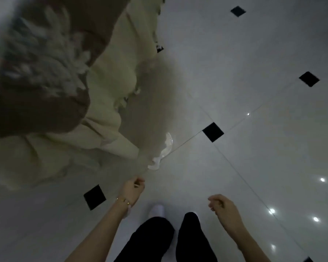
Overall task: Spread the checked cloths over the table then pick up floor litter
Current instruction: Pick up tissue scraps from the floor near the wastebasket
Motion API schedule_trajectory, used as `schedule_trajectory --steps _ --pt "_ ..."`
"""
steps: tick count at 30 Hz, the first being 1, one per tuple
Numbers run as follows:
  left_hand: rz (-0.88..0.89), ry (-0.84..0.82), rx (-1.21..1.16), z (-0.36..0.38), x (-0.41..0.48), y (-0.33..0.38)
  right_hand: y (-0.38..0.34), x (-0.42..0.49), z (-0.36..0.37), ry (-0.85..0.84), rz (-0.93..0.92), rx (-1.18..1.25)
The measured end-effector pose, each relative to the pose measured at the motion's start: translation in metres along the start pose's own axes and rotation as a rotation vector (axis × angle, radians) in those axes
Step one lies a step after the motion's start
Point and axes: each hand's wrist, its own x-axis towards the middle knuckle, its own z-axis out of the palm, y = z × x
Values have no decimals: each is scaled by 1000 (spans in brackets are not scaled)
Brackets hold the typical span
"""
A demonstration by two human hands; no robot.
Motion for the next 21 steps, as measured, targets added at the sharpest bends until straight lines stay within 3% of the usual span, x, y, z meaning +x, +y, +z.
schedule_trajectory --steps 5,9,14,17,21 --pt "273 -72 436 82 187 -65 71 189 48 6 -148 -239" --pt "477 -4 685 119 282 -111 113 294 85 13 -322 -475" --pt "710 -12 869 144 319 -144 154 353 115 26 -526 -764" --pt "884 187 871 152 323 -150 162 362 121 65 -662 -865" --pt "697 220 699 150 324 -157 161 364 124 258 -765 -885"
